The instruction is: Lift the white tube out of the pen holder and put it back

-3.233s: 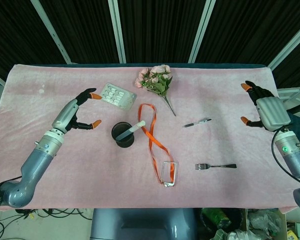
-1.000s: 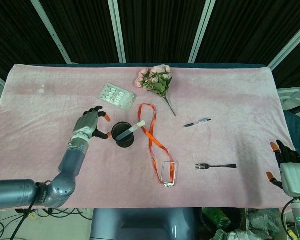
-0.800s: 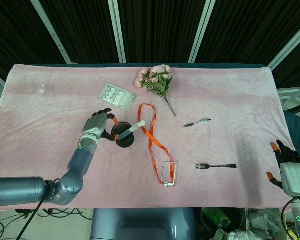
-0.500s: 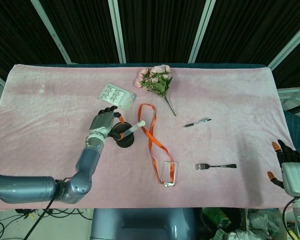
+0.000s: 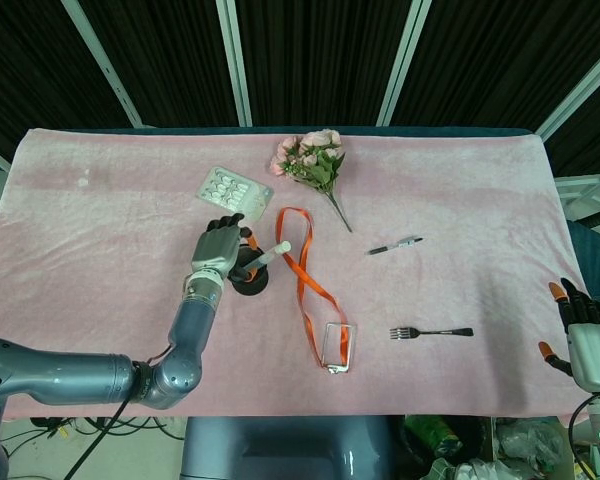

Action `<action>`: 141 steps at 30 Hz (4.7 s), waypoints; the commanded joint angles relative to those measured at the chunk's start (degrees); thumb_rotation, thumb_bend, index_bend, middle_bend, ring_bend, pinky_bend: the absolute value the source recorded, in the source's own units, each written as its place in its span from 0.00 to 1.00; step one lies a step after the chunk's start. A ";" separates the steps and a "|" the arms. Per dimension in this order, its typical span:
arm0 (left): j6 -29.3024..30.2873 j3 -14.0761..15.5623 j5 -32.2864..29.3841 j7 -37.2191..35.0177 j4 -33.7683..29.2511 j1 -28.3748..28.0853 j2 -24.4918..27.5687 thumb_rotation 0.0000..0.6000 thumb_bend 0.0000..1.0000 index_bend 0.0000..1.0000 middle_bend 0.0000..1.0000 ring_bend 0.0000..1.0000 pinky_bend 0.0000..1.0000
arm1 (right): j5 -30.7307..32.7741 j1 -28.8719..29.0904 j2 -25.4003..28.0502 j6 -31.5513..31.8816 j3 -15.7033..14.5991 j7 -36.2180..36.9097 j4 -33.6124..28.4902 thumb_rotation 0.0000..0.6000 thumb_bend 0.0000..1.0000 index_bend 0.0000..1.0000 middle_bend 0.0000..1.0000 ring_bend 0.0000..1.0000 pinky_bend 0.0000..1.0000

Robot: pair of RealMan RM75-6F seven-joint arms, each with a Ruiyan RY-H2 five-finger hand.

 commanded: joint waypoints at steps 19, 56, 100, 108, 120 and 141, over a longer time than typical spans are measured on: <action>0.71 -1.11 0.96 2.21 1.40 0.75 -2.95 1.00 0.31 0.44 0.07 0.00 0.00 | 0.36 -0.22 0.25 -0.55 0.54 0.56 0.00 1.00 0.15 0.00 0.04 0.13 0.18; 0.82 -2.92 1.53 4.20 3.48 1.74 -5.57 1.00 0.36 0.51 0.11 0.00 0.00 | 0.33 -0.40 0.78 -0.75 0.97 0.76 -0.64 1.00 0.15 0.00 0.04 0.13 0.18; 0.15 -2.27 29.19 -10.14 -17.58 15.97 11.62 1.00 0.43 0.57 0.15 0.00 0.00 | 0.64 -0.43 0.57 -1.23 1.13 0.17 -0.69 1.00 0.15 0.00 0.04 0.13 0.18; 5.37 3.96 49.16 -12.40 -13.47 20.25 11.72 1.00 0.43 0.57 0.16 0.00 0.00 | 0.73 -0.39 0.45 -1.44 1.12 -0.08 -0.65 1.00 0.15 0.00 0.04 0.13 0.18; 7.65 4.74 50.77 -10.50 -8.32 22.27 10.59 1.00 0.43 0.57 0.16 0.00 0.00 | 1.11 -0.34 0.23 -1.73 1.25 -0.50 -0.60 1.00 0.15 0.00 0.04 0.13 0.18; -59.40 -35.28 36.04 -77.82 -19.92 44.18 30.58 1.00 0.43 0.58 0.16 0.00 0.00 | 0.97 -0.22 -0.13 -1.85 1.18 -0.86 -0.34 1.00 0.16 0.00 0.04 0.13 0.18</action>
